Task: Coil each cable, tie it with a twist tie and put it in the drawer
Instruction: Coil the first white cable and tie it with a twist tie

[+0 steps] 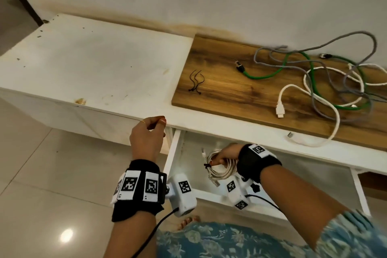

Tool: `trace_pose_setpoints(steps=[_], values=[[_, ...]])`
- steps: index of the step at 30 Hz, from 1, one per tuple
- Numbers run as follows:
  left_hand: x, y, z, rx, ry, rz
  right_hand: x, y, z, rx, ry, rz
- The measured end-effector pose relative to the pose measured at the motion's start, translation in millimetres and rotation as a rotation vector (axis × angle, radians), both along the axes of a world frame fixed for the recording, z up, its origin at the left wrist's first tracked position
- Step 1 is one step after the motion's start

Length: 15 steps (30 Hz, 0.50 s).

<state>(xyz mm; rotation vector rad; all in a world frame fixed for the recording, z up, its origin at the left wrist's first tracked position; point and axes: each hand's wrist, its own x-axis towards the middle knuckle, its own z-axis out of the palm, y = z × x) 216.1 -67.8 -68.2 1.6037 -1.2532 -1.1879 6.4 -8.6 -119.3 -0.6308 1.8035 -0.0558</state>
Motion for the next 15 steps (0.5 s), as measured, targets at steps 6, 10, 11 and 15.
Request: trace_pose_setpoints(steps=[6, 10, 11, 15], values=[[8, -5, -9, 0.020, -0.018, 0.006, 16, -37, -50, 0.033, 0.079, 0.187], [8, -6, -11, 0.028, -0.027, -0.008, 19, -42, -89, 0.034, 0.127, 0.265], [9, -7, -12, 0.033, -0.025, -0.007, 20, -42, -96, 0.075, 0.130, 0.288], [11, -8, -14, 0.038, -0.014, 0.020, 18, -40, -122, 0.155, 0.058, 0.160]])
